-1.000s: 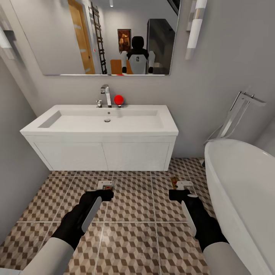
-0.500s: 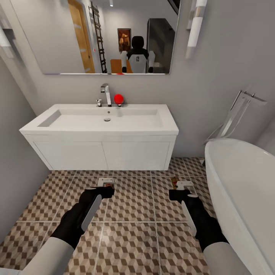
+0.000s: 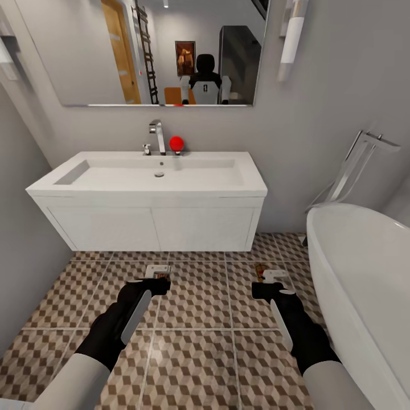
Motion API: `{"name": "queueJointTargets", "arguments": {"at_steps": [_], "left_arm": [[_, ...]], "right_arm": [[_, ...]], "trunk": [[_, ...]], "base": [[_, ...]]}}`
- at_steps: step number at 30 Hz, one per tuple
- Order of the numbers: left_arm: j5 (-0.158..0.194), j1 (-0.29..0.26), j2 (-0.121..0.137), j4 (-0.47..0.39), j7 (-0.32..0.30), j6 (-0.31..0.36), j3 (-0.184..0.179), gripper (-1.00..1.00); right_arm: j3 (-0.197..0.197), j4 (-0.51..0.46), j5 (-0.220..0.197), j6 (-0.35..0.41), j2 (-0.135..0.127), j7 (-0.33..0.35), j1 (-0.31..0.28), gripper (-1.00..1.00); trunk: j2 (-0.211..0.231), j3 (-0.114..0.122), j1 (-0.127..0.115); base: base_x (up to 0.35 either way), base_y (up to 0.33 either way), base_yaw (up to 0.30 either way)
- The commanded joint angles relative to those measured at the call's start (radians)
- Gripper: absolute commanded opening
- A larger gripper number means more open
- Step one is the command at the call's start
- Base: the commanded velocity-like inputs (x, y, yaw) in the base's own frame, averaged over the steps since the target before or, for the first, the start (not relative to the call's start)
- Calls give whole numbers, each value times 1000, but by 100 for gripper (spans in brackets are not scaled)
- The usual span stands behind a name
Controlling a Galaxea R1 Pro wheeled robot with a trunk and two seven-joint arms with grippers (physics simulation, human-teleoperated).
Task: Take the four mousetraps from the cabinet in the bathroom and place them on the bathroom floor. Make sure all four end up on the same floor surface, and ensure that at least two of them are either under or directly next to the same bathroom sink.
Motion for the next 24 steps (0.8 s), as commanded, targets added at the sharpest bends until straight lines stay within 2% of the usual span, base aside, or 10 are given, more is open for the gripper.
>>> {"name": "queueJointTargets", "arguments": {"at_steps": [1,24], "left_arm": [[10,-1,0,-1,9,3,-1,-100],[10,-1,1,-6,9,3,-1,-100]], "right_arm": [[1,-1,-1,5,0,-4,0,-100],[1,-1,-1,5,0,-4,0,-100]], "trunk": [[-8,-4,4],[-169,-76,92]], "base": [[0,0,0],[0,0,0]]}}
